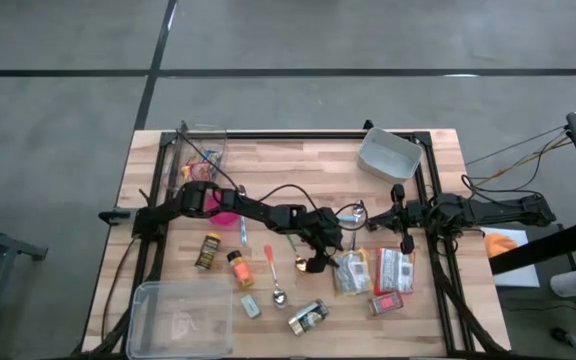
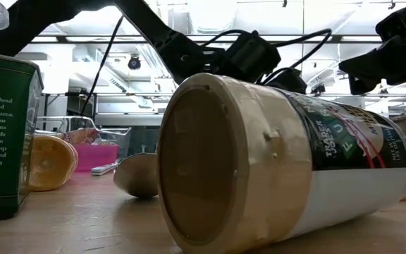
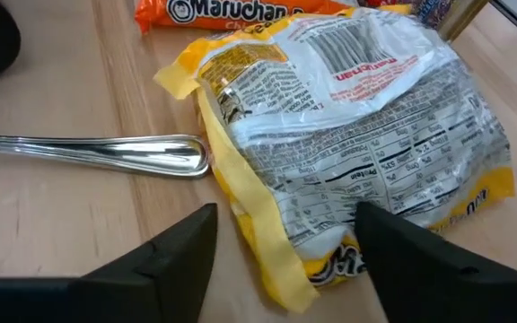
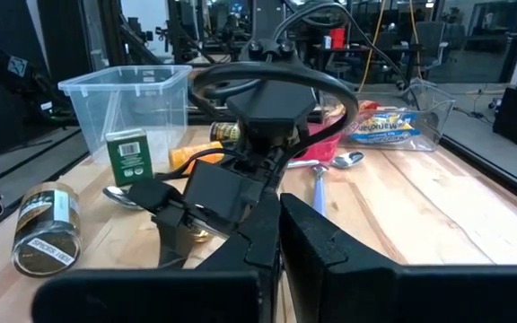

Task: Pick & Place Food Item
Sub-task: Put the yellow noodle pack into the clear bin

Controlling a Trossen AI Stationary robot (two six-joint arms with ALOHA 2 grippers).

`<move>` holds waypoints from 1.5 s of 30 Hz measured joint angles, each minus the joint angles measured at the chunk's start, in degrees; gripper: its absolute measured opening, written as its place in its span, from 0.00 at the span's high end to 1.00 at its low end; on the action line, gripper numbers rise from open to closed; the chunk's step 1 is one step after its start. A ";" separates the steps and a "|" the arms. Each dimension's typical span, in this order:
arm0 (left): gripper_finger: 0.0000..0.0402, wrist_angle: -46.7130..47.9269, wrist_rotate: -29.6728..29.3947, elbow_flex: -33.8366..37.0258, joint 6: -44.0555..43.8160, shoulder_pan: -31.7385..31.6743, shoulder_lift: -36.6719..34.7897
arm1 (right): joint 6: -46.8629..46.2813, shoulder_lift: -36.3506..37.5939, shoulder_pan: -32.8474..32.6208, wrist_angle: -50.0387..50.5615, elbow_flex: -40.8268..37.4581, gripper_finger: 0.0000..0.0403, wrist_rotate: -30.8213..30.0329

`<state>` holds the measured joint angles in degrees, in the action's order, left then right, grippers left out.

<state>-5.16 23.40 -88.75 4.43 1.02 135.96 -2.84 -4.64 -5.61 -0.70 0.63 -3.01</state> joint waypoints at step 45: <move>0.99 9.28 -10.61 1.14 -6.02 -4.32 -19.44 | -0.01 -0.02 0.00 0.01 0.00 0.98 0.00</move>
<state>4.12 12.79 -87.61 -1.60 -3.30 116.52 -2.85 -4.67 -5.61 -0.68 0.62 -3.01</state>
